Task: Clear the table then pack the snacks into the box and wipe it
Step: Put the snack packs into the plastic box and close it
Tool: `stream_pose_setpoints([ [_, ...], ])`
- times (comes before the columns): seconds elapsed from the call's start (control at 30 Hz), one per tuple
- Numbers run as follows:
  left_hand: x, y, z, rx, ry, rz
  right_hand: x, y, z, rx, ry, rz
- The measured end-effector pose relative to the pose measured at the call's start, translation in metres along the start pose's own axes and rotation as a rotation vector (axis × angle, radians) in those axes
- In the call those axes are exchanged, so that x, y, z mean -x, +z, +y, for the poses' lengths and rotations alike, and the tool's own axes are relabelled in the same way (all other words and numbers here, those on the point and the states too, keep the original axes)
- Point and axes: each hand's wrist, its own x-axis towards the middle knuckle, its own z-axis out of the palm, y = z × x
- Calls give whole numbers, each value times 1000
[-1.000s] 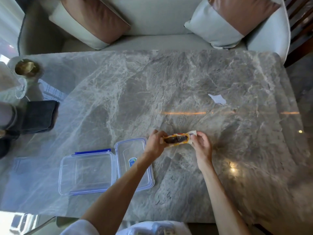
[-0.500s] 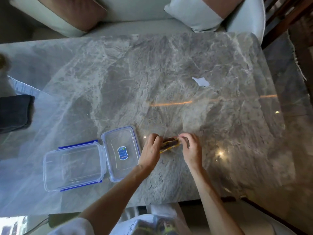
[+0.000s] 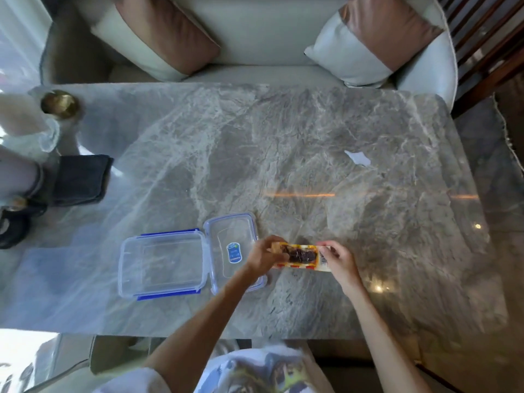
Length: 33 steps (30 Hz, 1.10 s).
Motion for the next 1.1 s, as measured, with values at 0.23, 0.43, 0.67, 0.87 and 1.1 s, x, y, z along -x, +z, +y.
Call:
stream_pose_setpoints([
  [0.23, 84, -89, -8, 382, -49, 224, 30, 92, -78, -157, 31, -270],
  [0.43, 145, -184, -26, 385, 6, 442, 65, 191, -124, -132, 87, -501],
  [0.67, 147, -250, -47, 212, -83, 525, 94, 280, -127, 123, -15, -307],
  [0.87, 117, -252, -58, 55, -211, 419, 99, 312, -107, 308, 228, -204],
  [1.1, 110, -259, -62, -79, -260, 295, 102, 319, -113, 393, 360, -252],
])
